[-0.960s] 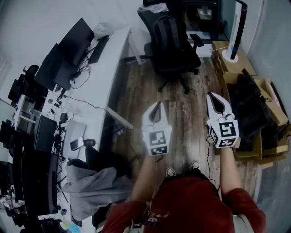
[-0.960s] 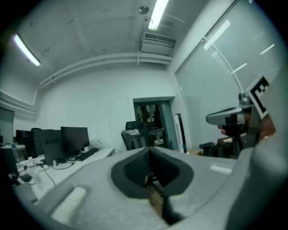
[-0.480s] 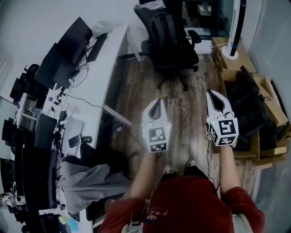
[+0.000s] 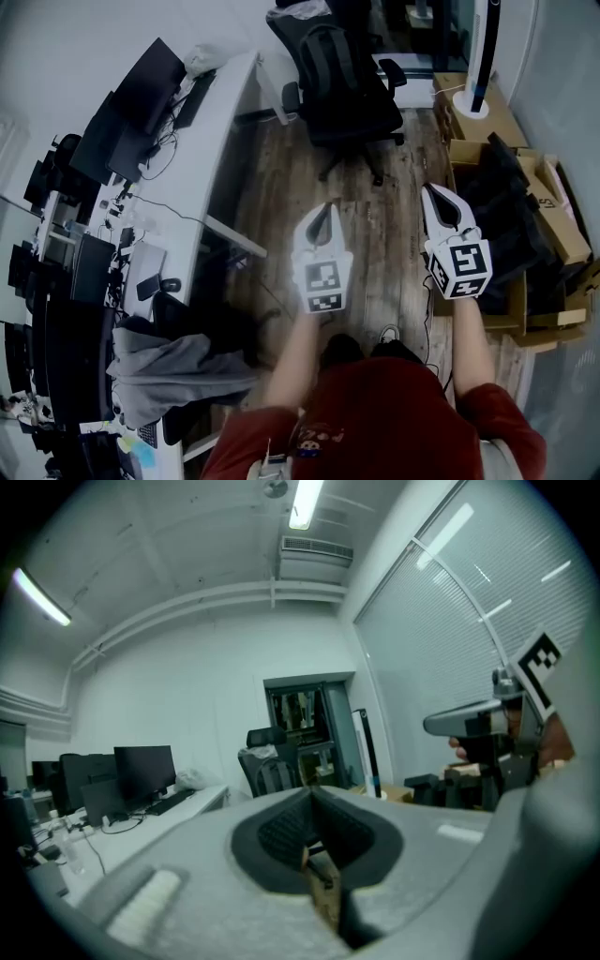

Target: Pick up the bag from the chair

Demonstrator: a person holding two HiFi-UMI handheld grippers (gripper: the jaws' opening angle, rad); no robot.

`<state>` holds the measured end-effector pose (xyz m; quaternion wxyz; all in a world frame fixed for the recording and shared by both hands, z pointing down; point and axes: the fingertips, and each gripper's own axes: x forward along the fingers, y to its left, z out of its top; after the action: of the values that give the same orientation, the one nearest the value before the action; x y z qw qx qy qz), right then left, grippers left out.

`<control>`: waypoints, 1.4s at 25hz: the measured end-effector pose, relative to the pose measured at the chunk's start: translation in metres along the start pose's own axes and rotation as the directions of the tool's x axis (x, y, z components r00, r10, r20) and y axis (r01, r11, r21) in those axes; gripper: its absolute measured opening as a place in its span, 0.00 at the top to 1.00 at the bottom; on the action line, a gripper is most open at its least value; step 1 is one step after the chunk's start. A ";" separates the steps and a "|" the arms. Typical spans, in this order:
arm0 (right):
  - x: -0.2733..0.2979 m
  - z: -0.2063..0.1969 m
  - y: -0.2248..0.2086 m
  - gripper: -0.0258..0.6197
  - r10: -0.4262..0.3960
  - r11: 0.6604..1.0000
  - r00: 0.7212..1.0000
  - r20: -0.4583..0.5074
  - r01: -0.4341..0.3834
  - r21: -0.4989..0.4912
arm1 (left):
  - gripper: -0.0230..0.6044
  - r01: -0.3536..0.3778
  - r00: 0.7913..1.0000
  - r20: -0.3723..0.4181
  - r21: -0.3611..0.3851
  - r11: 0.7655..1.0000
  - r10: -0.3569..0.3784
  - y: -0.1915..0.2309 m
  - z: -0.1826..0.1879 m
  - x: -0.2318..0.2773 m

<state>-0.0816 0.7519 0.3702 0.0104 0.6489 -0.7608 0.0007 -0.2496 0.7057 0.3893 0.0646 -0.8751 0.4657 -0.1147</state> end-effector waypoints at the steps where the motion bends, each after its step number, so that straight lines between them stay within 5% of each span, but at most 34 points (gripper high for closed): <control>1: 0.000 -0.001 -0.005 0.96 0.000 1.000 1.000 0.001 0.000 0.004 | 0.97 0.002 1.000 0.000 -0.002 1.000 -0.002 -0.003 0.001 0.002; 19: 0.100 -0.013 -0.045 0.96 0.014 0.999 0.999 -0.041 -0.016 -0.038 | 0.97 0.022 1.000 -0.019 -0.069 0.997 -0.024 0.023 -0.012 0.109; 35: 0.312 -0.018 -0.065 0.96 0.006 0.999 0.995 -0.098 -0.010 -0.045 | 0.97 0.025 0.999 -0.028 -0.121 0.992 -0.029 0.155 -0.024 0.277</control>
<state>-0.0667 0.4334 0.3922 0.0625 0.6445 -0.7619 0.0153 -0.2302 0.3887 0.4172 0.0033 -0.8818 0.4608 -0.1002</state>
